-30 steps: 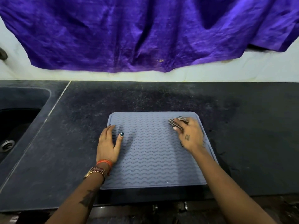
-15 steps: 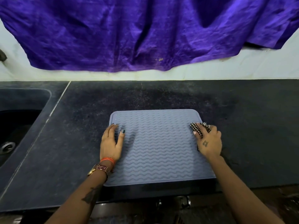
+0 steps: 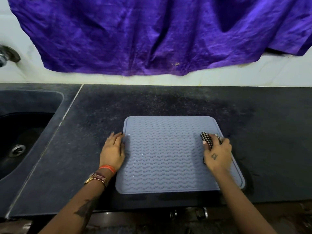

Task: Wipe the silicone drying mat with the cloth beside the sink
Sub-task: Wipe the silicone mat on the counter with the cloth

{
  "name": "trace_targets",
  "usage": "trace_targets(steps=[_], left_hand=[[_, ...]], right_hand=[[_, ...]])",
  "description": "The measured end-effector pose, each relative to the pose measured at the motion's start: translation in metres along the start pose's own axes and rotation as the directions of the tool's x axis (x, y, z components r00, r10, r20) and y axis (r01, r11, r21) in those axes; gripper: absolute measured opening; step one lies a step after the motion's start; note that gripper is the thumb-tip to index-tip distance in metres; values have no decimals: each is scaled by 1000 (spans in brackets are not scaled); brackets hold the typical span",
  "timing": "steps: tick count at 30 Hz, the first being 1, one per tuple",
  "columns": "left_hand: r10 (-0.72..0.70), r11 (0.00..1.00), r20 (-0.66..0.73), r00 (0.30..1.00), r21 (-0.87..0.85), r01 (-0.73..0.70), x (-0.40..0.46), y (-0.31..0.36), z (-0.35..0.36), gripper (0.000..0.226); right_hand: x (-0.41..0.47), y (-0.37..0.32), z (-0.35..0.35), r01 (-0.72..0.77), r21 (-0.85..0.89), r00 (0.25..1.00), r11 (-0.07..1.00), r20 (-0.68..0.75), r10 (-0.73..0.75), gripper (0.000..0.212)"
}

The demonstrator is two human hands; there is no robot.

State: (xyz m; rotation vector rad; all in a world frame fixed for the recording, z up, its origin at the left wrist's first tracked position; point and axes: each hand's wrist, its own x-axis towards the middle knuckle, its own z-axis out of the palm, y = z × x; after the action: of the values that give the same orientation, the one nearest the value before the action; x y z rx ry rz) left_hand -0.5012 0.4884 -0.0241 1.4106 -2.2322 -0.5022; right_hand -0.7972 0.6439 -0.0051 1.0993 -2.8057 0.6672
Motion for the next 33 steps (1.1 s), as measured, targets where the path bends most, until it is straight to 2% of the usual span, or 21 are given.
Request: trace_targets(steps=[4, 6, 8, 12, 15, 19, 23, 26, 29, 33], left_hand=[[46, 996, -3, 999, 82, -46, -4, -1, 2, 48], [52, 995, -10, 999, 91, -51, -4, -1, 3, 48], [30, 996, -26, 999, 81, -28, -4, -1, 3, 47], [-8, 998, -58, 998, 64, 12, -3, -2, 4, 34], [-19, 998, -73, 997, 52, 23, -3, -3, 4, 33], [-30, 998, -67, 997, 52, 34, -4, -2, 3, 33], [-24, 999, -60, 998, 43, 26, -5, -4, 3, 36], [-33, 999, -61, 998, 20, 34, -4, -6, 3, 37], [-25, 1000, -61, 998, -19, 24, -5, -7, 2, 37], [-50, 991, -63, 997, -125, 42, -3, -10, 2, 34]], right_hand=[[-13, -18, 12, 52, -111, 997, 993, 70, -44, 49], [-6, -21, 9, 22, -56, 994, 998, 106, -16, 51], [-10, -29, 10, 52, -12, 994, 999, 100, -51, 51], [-24, -45, 18, 144, -118, 985, 982, 110, -131, 46], [-18, -52, 19, 124, -84, 983, 989, 143, -111, 48], [-37, -70, 27, 235, -95, 965, 967, 146, -220, 44], [-30, -70, 26, 206, -70, 967, 976, 167, -192, 47], [-34, -85, 27, 183, 37, 967, 982, 173, -187, 49], [-53, -101, 36, 239, -44, 960, 970, 161, -229, 48], [-46, -108, 35, 179, -57, 967, 982, 194, -165, 51]])
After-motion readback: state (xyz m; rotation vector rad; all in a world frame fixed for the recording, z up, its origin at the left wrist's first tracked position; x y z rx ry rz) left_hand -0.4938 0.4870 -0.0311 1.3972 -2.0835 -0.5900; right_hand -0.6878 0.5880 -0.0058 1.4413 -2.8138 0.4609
